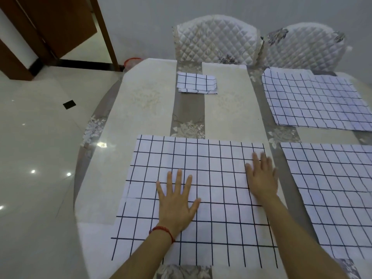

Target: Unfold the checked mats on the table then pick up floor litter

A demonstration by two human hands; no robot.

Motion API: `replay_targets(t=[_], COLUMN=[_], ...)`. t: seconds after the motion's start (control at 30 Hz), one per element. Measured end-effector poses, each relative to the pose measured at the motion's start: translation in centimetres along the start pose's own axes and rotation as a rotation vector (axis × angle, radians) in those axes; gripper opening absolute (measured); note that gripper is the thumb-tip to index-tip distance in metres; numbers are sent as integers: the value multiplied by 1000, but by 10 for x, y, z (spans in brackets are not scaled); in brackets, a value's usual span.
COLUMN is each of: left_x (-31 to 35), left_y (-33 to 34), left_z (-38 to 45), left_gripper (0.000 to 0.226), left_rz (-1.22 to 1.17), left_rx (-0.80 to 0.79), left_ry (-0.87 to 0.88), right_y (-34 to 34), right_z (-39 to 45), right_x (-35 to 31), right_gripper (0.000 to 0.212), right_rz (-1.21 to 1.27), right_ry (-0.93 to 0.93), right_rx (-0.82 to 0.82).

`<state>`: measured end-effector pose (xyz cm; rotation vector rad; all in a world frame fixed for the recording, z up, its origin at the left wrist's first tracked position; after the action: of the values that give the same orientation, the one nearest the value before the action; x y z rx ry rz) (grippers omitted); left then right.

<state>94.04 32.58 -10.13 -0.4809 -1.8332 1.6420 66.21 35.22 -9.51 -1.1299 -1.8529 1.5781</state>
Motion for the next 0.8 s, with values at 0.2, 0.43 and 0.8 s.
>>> replay_targets(t=[0.2,0.43,0.8], left_x=[2,-3,-74], left_y=[1,0,-9], left_z=[0,-2,-54], left_gripper=[71,68,78], left_rz=[5,-10,-78], left_rx=[-16,10,19], left_ry=[-6,-10,-38], right_y=[21,56,55], right_z=[-99,-133,-137], right_x=[-63,-70,-70], right_gripper=[55,54,54], right_rz=[133,10,7], right_ry=[-239,-276,-301], right_rx=[29,2,-34])
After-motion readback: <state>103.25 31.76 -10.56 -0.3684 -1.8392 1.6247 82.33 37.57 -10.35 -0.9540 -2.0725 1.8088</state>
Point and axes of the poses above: each hand's wrist, its own z-axis towards the middle knuckle, its own y-axis out of the palm, x = y × z, the point moved 7 cm from there along z, towards the middle knuckle, and after that the axes turned 15 degrees about y, right-handed, at the moved point
